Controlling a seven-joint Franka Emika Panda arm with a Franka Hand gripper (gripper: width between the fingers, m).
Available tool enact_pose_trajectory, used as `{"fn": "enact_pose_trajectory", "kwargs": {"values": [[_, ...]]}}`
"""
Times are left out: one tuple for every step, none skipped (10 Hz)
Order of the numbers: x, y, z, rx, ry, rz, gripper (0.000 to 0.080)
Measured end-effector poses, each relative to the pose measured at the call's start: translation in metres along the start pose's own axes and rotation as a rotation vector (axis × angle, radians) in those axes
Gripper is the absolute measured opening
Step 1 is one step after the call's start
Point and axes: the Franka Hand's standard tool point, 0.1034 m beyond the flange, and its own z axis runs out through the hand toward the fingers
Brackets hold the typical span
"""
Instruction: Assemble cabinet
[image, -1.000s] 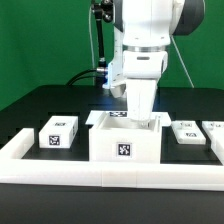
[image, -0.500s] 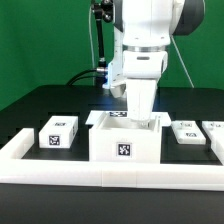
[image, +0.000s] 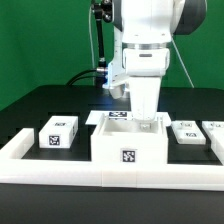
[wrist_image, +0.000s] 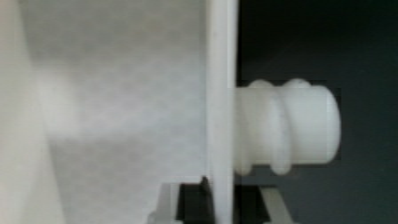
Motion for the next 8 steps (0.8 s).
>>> {"fn": "enact_pose_trajectory", "kwargs": {"values": [[0.010, 0.006, -0.002, -0.010, 0.007, -0.009, 0.0031], [0.021, 0.011, -0.002, -0.016, 0.014, -0.007, 0.0031], [0.033, 0.016, 0.000, -0.015, 0.022, -0.019, 0.0031], [0.045, 0.016, 0.004, 0.005, 0.027, -0.027, 0.0031], [0.057, 0.016, 0.005, 0.018, 0.031, -0.026, 0.0031], [0.067, 0.016, 0.006, 0.040, 0.031, -0.018, 0.0031], [0.075, 0.015, 0.006, 0.062, 0.029, -0.006, 0.0031], [0.081, 0.014, 0.005, 0.060, 0.033, 0.009, 0.0031]]}}
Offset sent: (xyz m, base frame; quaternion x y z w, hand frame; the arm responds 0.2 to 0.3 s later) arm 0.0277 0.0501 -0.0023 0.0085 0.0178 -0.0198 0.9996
